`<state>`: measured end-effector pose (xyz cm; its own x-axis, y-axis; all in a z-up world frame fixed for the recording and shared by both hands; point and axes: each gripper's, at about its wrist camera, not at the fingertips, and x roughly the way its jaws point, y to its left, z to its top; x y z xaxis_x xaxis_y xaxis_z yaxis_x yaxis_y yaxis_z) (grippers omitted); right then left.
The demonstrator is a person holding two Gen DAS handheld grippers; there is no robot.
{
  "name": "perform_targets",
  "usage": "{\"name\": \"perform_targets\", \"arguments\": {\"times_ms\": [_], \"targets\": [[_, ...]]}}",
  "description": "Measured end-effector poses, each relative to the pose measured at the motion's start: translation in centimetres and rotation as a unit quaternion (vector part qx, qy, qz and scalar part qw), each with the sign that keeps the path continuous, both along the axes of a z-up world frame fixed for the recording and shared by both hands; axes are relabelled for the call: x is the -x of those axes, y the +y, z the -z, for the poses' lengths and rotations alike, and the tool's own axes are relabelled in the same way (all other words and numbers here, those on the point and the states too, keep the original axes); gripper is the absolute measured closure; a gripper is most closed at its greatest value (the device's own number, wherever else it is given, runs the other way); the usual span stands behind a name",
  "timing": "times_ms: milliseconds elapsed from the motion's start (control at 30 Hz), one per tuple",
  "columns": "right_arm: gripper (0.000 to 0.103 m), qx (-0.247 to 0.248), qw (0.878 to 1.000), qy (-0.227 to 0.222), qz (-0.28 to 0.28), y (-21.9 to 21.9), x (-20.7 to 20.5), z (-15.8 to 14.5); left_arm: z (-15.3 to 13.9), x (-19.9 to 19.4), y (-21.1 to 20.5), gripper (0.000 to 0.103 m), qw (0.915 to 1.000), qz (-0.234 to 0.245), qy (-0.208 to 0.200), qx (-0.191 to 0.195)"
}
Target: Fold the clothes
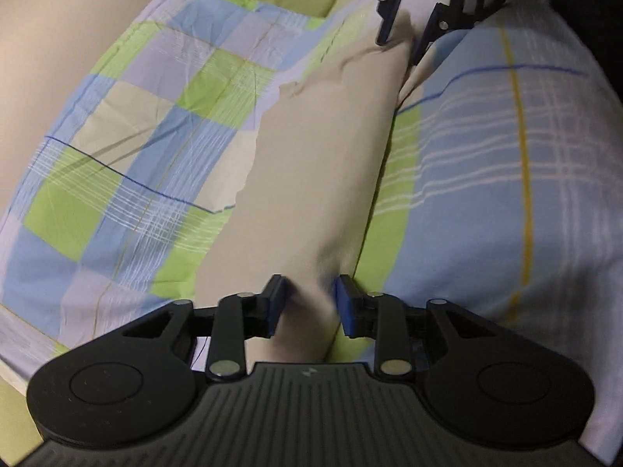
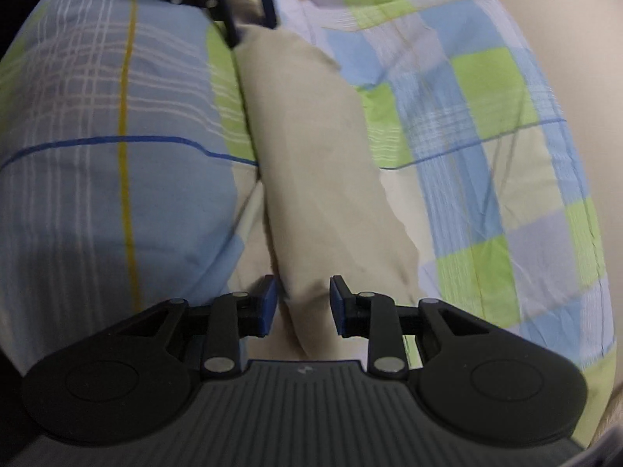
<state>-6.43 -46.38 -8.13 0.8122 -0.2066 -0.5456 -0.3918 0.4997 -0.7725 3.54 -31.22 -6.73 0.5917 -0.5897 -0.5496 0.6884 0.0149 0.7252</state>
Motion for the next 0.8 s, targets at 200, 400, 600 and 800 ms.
{"name": "perform_targets", "arguments": {"times_ms": [200, 400, 600, 800], "targets": [[0.099, -0.014, 0.998, -0.003, 0.064, -3.3, 0.1, 0.1, -0.3, -0.9, 2.6, 0.093, 0.9994, -0.016, 0.031, 0.010], [0.098, 0.005, 0.998, -0.003, 0.064, -3.1, 1.0, 0.3, -0.2, -0.1, 2.3, 0.084, 0.9999, -0.007, -0.003, 0.009], [0.093, 0.054, 0.998, -0.008, 0.022, -2.4, 0.4, 1.3, -1.1, 0.1, 2.3, 0.081, 0.9999, 0.005, -0.010, 0.003], [0.102, -0.002, 0.999, -0.010, 0.048, -2.8, 0.6, -1.3, -3.3, -0.1, 3.0, 0.099, 0.9991, -0.002, 0.041, 0.013]]}}
